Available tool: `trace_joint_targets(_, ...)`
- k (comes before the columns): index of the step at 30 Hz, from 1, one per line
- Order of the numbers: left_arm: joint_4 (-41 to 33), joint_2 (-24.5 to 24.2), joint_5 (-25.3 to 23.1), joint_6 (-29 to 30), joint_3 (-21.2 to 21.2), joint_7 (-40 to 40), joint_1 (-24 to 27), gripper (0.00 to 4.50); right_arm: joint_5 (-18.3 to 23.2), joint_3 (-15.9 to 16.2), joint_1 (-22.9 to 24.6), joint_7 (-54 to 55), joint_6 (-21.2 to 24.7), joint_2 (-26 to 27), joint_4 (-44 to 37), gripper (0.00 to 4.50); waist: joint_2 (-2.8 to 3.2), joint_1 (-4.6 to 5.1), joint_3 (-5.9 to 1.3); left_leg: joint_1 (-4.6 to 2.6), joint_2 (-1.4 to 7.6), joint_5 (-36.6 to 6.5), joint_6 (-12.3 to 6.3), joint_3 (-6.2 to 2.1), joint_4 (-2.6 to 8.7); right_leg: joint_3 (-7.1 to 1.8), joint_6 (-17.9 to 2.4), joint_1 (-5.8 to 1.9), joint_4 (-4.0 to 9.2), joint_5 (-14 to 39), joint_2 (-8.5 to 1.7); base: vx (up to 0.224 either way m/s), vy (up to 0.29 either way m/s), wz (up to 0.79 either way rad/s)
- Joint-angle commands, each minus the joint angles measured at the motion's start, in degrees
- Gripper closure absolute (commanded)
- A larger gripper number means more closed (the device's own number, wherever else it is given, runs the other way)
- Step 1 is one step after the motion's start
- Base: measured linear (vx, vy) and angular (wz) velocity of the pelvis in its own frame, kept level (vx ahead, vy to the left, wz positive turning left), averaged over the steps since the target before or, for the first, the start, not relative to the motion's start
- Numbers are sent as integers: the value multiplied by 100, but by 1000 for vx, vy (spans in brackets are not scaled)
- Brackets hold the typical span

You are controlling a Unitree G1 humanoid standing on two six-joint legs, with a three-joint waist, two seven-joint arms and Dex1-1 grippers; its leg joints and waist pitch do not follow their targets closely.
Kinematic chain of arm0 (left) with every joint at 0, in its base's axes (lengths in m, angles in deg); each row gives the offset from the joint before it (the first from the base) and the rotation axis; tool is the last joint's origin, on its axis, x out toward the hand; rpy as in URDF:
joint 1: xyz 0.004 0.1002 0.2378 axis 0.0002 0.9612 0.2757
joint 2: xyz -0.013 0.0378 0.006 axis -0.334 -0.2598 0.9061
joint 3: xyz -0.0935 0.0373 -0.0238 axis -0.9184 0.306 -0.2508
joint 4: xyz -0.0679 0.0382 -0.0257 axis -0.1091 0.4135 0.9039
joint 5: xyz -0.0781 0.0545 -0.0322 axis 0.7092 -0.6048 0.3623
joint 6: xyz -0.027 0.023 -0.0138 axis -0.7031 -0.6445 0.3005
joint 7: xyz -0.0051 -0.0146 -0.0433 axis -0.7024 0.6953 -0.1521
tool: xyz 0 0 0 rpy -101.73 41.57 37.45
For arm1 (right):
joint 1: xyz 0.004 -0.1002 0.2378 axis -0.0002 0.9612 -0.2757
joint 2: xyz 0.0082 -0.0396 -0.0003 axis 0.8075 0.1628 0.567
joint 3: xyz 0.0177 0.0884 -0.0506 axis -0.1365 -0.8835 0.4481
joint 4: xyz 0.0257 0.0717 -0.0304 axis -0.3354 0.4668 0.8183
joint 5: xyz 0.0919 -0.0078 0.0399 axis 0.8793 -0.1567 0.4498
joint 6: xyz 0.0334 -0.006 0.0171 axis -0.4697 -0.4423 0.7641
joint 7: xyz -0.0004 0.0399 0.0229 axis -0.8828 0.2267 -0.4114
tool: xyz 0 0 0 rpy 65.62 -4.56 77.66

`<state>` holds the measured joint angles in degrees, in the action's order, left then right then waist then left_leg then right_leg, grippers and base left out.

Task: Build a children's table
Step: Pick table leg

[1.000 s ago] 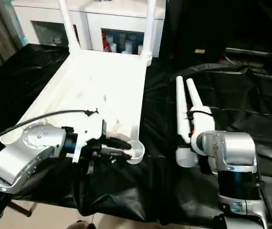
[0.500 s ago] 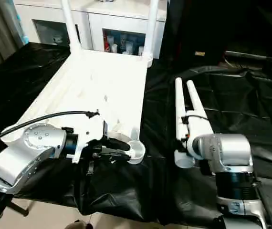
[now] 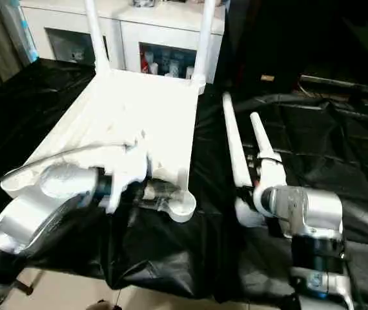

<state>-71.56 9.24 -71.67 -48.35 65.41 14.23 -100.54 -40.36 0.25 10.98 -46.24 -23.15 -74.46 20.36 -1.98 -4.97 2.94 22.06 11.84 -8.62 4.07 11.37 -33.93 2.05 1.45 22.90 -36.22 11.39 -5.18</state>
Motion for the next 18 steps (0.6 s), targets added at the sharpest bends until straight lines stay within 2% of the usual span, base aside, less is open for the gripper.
trace_joint_targets(1, 232, 198, 229, 120, -351, 303, -196, 252, 171, -100, 38, -194, -572, 38, -230, 256, 38, 3, -398, -153, 60, -1462, 451, -59, 384, -160, -830, -203, 477, 1198, -195, 0, 0, 0)
trace_joint_targets(3, 530, 540, 507, 293, -710, 643, -395, 236, 530, -313, 164, -637, -1158, 286, -379, 256, 26, 7, -403, -141, 55, -1424, 375, -40, 375, -161, -889, -202, 468, 1043, -184, 0, 0, 0)
trace_joint_targets(4, 570, 580, 541, 317, -754, 685, -422, 231, 581, -339, 181, -698, -1232, 321, -400, 256, 42, 6, -403, -133, 58, -1444, 342, -44, 365, -161, -939, -206, 456, 990, -194, 0, 0, 0)
trace_joint_targets(5, 954, 934, 801, 481, -1110, 1057, -659, 231, 1060, -567, 297, -1145, -1511, 586, -636, 256, 44, -9, -423, -126, 57, -1349, 279, -65, 364, -145, -967, -230, 449, 885, -192, 0, 0, 0)
trace_joint_targets(6, 1124, 1071, 905, 528, -1259, 1196, -754, 221, 1242, -624, 328, -1260, -1514, 670, -720, 256, 48, -16, -419, -122, 49, -1401, 159, -42, 349, -151, -1054, -214, 453, 736, -180, 0, 0, 0)
trace_joint_targets(7, 1124, 1071, 905, 528, -1259, 1196, -754, 206, 1242, -624, 328, -1260, -1514, 670, -720, 256, 31, -25, -431, -123, 61, -1289, 104, -71, 364, -128, -1109, -250, 443, 637, -182, 0, 0, 0)
trace_joint_targets(8, 1277, 1197, 1025, 627, -1407, 1289, -858, 196, 1370, -613, 361, -1389, -1527, 711, -772, 256, 76, -26, -432, -114, 64, -1205, 100, -81, 369, -127, -1133, -256, 425, 549, -183, 0, 0, 0)
trace_joint_targets(9, 1446, 1335, 1183, 769, -1592, 1425, -980, 192, 1450, -566, 399, -1512, -1553, 735, -814, 256, 74, -27, -424, -129, 61, -1173, 98, -55, 354, -134, -1199, -237, 425, 423, -164, 0, 0, 0)
trace_joint_targets(11, 1812, 1619, 1587, 1049, -2003, 1641, -1256, 187, 1600, -396, 506, -1796, -1660, 777, -902, 256, 87, -55, -424, -132, 54, -1184, 86, -63, 352, -127, -1237, -250, 439, 402, -175, 0, 0, 0)
trace_joint_targets(12, 2039, 1758, 1760, 1151, -2179, 1751, -1413, 168, 1714, -267, 580, -1966, -1672, 826, -990, 256, 80, -57, -420, -121, 44, -1232, 67, -57, 351, -127, -1254, -264, 445, 461, -182, 0, 0, 0)
trace_joint_targets(14, 2119, 1801, 1784, 1168, -2194, 1764, -1456, 149, 1761, -178, 621, -2056, -1663, 849, -1060, 256, 82, -67, -410, -121, 52, -1305, 73, -76, 372, -119, -1204, -265, 478, 643, -187, 0, 0, 0)
trace_joint_targets(17, 2187, 1968, 1824, 1313, -2152, 1707, -1513, 123, 1796, 130, 750, -2309, -1744, 910, -1183, 256, 82, -70, -405, -114, 65, -1339, 81, -88, 388, -117, -1131, -271, 493, 761, -200, 0, 0, 0)
trace_joint_targets(18, 2180, 1975, 1837, 1325, -2153, 1701, -1512, 111, 1793, 141, 752, -2312, -1746, 910, -1180, 256, 101, -68, -404, -110, 72, -1341, 106, -93, 395, -120, -1130, -266, 497, 775, -209, 0, 0, 0)
